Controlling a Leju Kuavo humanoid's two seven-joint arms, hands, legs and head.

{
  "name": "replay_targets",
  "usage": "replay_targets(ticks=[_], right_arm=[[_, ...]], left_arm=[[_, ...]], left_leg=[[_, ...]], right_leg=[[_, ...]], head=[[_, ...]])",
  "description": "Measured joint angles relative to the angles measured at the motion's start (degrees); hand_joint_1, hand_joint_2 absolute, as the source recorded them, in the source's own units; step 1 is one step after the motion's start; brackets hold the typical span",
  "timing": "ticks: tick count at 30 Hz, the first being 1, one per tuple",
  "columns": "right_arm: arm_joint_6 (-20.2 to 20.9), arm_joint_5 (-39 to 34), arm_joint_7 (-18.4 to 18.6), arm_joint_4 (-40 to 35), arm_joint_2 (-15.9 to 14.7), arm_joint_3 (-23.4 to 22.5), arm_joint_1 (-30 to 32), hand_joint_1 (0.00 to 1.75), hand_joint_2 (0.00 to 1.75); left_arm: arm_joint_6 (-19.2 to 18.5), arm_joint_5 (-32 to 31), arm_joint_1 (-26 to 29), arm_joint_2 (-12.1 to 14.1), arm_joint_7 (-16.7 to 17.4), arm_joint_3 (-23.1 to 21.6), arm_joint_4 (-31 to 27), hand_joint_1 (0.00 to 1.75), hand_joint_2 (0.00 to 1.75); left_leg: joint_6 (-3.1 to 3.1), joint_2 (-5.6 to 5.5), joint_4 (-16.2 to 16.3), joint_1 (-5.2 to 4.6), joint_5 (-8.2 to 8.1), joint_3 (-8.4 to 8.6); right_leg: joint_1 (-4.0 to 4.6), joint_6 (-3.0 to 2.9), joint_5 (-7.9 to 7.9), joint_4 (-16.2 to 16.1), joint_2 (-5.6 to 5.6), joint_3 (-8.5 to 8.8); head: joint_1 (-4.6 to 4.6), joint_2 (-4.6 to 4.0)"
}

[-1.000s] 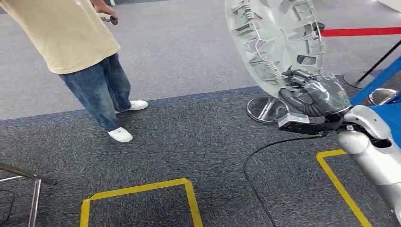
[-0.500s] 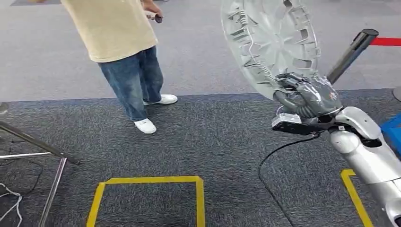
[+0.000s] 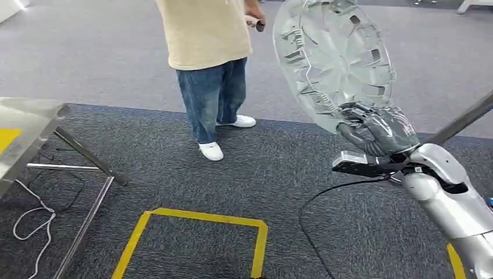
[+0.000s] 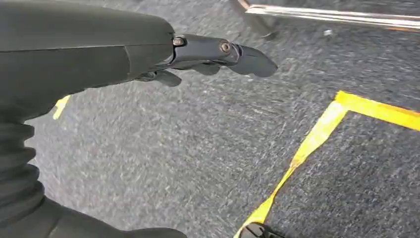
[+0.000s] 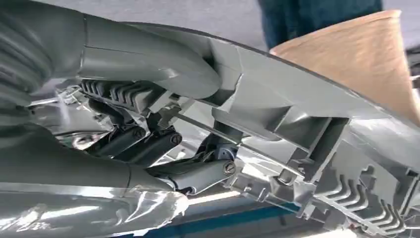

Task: Take the parts from the cabinet and place them on the table.

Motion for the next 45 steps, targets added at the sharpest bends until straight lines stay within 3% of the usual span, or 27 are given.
replay_targets(ticks=[1,2,5,6,8,9,11,12,13,15,16,17,21,23,24,26,27,29,31,32,33,36,38,39,41,43,45], right_arm=[[0.0,0.0,0.0,0.0,0.0,0.0,0.1,1.75,1.75],[-0.1,0.0,-0.1,-0.2,0.2,0.0,0.1,1.75,1.75],[-0.2,0.1,-0.1,-0.5,0.3,-0.1,0.4,1.75,1.75],[-0.2,0.1,0.0,-0.5,0.3,-0.3,0.4,1.75,1.75],[-0.2,0.1,0.0,-0.6,0.3,-0.9,0.4,1.75,1.75],[-0.2,-0.1,0.0,-0.6,0.2,-1.3,0.3,1.75,1.75],[-0.2,-0.4,-0.1,-0.6,0.2,-1.8,0.2,1.75,1.75],[-0.2,-0.5,-0.1,-0.6,0.2,-1.9,0.2,1.75,1.75],[-0.1,-0.6,-0.1,-0.6,0.2,-2.0,0.3,1.75,1.75],[0.0,-0.9,-0.2,-0.6,0.2,-2.5,0.2,1.75,1.75],[0.1,-0.9,-0.2,-0.8,0.0,-2.7,0.2,1.75,1.75],[0.1,-1.0,-0.2,-0.9,-0.1,-2.9,0.1,1.75,1.75],[0.4,-1.1,-0.1,-1.1,-0.5,-3.3,-0.5,1.75,1.75],[0.6,-1.2,-0.1,-1.3,-0.9,-3.5,-0.4,1.75,1.75],[0.8,-1.2,-0.1,-1.3,-1.3,-3.8,-0.4,1.75,1.75],[1.0,-1.2,-0.1,-1.3,-1.8,-4.1,-0.5,1.75,1.75],[1.4,-1.2,0.0,-1.4,-2.1,-4.2,-0.6,1.75,1.75],[2.5,-1.2,0.4,-1.4,-2.9,-4.2,-1.0,1.75,1.75],[3.4,-1.2,1.1,-1.4,-4.0,-4.2,-1.6,1.75,1.75],[3.8,-1.1,1.3,-1.4,-4.2,-4.2,-2.1,1.75,1.75],[4.1,-1.0,1.4,-1.4,-4.7,-4.2,-2.4,1.75,1.75],[4.9,-0.6,2.0,-1.4,-5.7,-4.2,-3.5,1.75,1.75],[5.4,-0.5,2.3,-1.4,-6.5,-4.2,-4.0,1.75,1.75],[5.5,-0.5,2.3,-1.3,-7.0,-4.2,-4.4,1.75,1.75],[5.7,-0.4,2.3,-1.3,-8.1,-4.2,-5.1,1.75,1.75],[6.0,-0.3,2.3,-1.2,-8.5,-4.1,-5.4,1.75,1.75],[6.6,-0.1,2.5,-1.2,-9.3,-4.0,-5.8,1.75,1.75]], left_arm=[[0.0,0.0,0.0,0.2,-0.1,0.0,0.0,0.00,1.75],[0.1,0.0,-0.1,0.3,-0.1,0.0,0.0,0.00,1.75],[0.1,0.0,0.2,0.1,-0.5,0.1,0.0,0.00,1.75],[0.1,0.0,0.2,0.1,-0.6,0.1,0.0,0.00,1.75],[0.2,-0.1,0.0,-0.2,-0.8,0.2,0.0,0.00,1.75],[0.2,-0.1,-0.2,-0.3,-0.9,0.3,0.0,0.00,1.75],[0.2,-0.1,-0.4,-0.7,-1.0,0.3,0.0,0.00,1.75],[0.3,-0.2,-0.4,-0.8,-1.1,0.4,0.0,0.00,1.75],[0.3,-0.2,-0.3,-0.8,-1.2,0.4,0.0,0.00,1.75],[0.5,-0.3,-0.3,-0.8,-1.4,0.5,0.0,0.00,1.75],[0.5,-0.4,-0.4,-0.7,-1.5,0.5,0.0,0.00,1.75],[0.6,-0.5,-0.6,-0.6,-1.5,0.5,0.0,0.00,1.75],[0.8,-0.7,-0.4,-0.6,-1.6,0.5,0.0,0.00,1.75],[0.9,-0.9,-0.4,-0.8,-1.8,0.5,0.0,0.00,1.75],[0.9,-1.0,-0.6,-0.8,-1.9,0.5,0.0,0.00,1.75],[0.9,-1.1,-0.8,-1.0,-2.0,0.5,0.0,0.00,1.75],[0.9,-1.1,-0.8,-1.1,-2.1,0.5,0.0,0.00,1.75],[1.0,-1.2,-0.8,-1.3,-2.3,0.5,0.0,0.00,1.75],[1.0,-1.5,-0.8,-1.4,-2.3,0.5,0.0,0.00,1.75],[1.0,-1.6,-0.9,-1.2,-2.4,0.5,0.0,0.00,1.75],[1.0,-1.6,-1.0,-1.2,-2.4,0.5,0.0,0.00,1.75],[1.1,-1.9,-0.5,-1.3,-2.4,0.5,0.0,0.00,1.75],[1.2,-2.2,-0.6,-1.6,-2.4,0.5,0.0,0.00,1.75],[1.2,-2.2,-0.9,-1.6,-2.4,0.5,0.0,0.00,1.75],[1.2,-2.3,-1.1,-2.0,-2.4,0.5,0.0,0.00,1.75],[1.2,-2.5,-1.0,-2.2,-2.4,0.5,0.0,0.00,1.75],[1.2,-2.8,-1.0,-2.3,-2.5,0.5,0.0,0.00,1.75]], left_leg=[[-0.59,-0.68,0.3,0.05,-0.15,-0.31],[-0.88,-1.40,1.2,-0.10,-0.11,-1.02],[-1.42,-3.30,0.6,0.16,0.76,-1.55],[-1.57,-3.05,0.7,0.17,0.54,-1.73],[-2.06,2.59,5.2,-0.38,-2.58,-3.70],[-2.13,3.91,9.9,-0.31,-4.96,-5.87],[-1.89,4.75,18.2,-0.31,-8.12,-9.62],[-1.66,4.75,18.8,-0.37,-7.90,-9.81],[-1.32,4.75,17.2,-0.49,-6.64,-8.85],[-0.44,5.58,8.4,-1.16,-2.13,-3.68],[0.34,7.88,4.0,-1.87,-0.57,-1.00],[0.63,9.68,1.9,-2.60,-1.34,0.01],[1.08,7.25,0.0,-2.38,-1.40,0.39],[1.28,6.04,-0.4,-1.65,-1.01,0.91],[1.42,5.26,-0.4,-1.43,-0.93,0.90],[1.52,4.02,-0.4,-1.29,-0.99,0.92],[1.51,2.92,-0.3,-1.21,-1.01,1.06],[1.31,1.16,-0.1,-0.87,-1.12,1.19],[0.57,-0.45,0.5,-0.47,-1.52,1.14],[0.09,-1.19,1.1,-0.61,-1.65,0.61],[0.05,-1.82,1.4,-0.55,-1.45,0.08],[-0.71,-3.79,1.1,-0.27,-1.00,-0.46],[-1.42,2.10,3.6,-0.76,-3.14,-1.63],[-1.74,3.77,7.9,-0.68,-5.41,-3.79],[-1.89,4.80,17.1,-0.50,-9.05,-8.38],[-1.76,4.81,18.7,-0.41,-8.14,-9.38],[-1.19,5.36,11.2,-0.61,-3.42,-5.63]], right_leg=[[-0.94,0.92,-0.51,-2.6,3.64,1.38],[-0.96,0.45,-0.56,-3.4,4.36,2.00],[-0.41,-0.74,-0.55,-2.5,1.92,1.67],[-0.69,-1.26,-0.43,-2.6,1.10,1.73],[-0.22,-2.08,-0.35,-2.7,-0.32,1.78],[0.04,-2.18,-0.34,-2.7,-1.13,1.72],[0.45,-2.37,-0.44,-2.7,-2.89,1.71],[0.63,-2.41,-0.47,-2.7,-3.64,1.74],[0.72,-2.48,-0.52,-2.7,-4.33,1.75],[0.90,-2.57,-0.65,-2.7,-5.80,2.09],[0.88,-2.57,-0.80,-2.8,-6.50,2.29],[1.30,-2.24,-1.01,-2.6,-7.17,2.21],[1.49,-1.35,-1.18,-3.2,-9.70,2.81],[1.09,-1.00,-3.20,0.0,-4.26,1.18],[1.10,-0.82,-5.40,4.7,-2.54,-1.26],[1.09,-0.46,-8.29,12.6,-1.82,-5.24],[1.02,-0.25,-8.18,14.9,-1.83,-6.76],[0.75,0.03,-3.68,8.9,-1.72,-4.41],[-0.14,0.86,0.94,-1.1,0.85,0.40],[-0.58,1.16,-0.25,-3.1,3.74,1.65],[-0.58,0.34,-0.27,-3.1,3.26,1.85],[-0.24,-0.61,-0.29,-2.9,1.12,1.67],[-0.29,-1.55,-0.27,-3.2,-0.30,1.96],[-0.16,-1.75,-0.30,-3.2,-1.19,1.95],[-0.11,-1.87,-0.40,-3.2,-2.78,1.93],[-0.02,-1.95,-0.57,-3.2,-4.29,2.14],[0.16,-1.82,-0.85,-3.2,-5.74,2.56]], head=[[0.13,0.02],[0.22,0.02],[-0.04,0.00],[0.00,0.00],[-0.55,0.00],[-0.48,0.00],[-0.52,0.00],[-0.52,0.02],[-0.52,0.02],[-0.55,0.00],[-0.50,0.00],[-0.55,0.00],[-0.46,0.00],[-0.46,0.00],[-0.09,0.00],[0.11,0.00],[0.11,0.00],[0.07,0.00],[0.13,0.00],[0.17,0.00],[0.04,0.02],[0.02,0.02],[-0.57,0.00],[-0.50,0.00],[-0.59,0.02],[-0.57,0.00],[-0.57,0.00]])
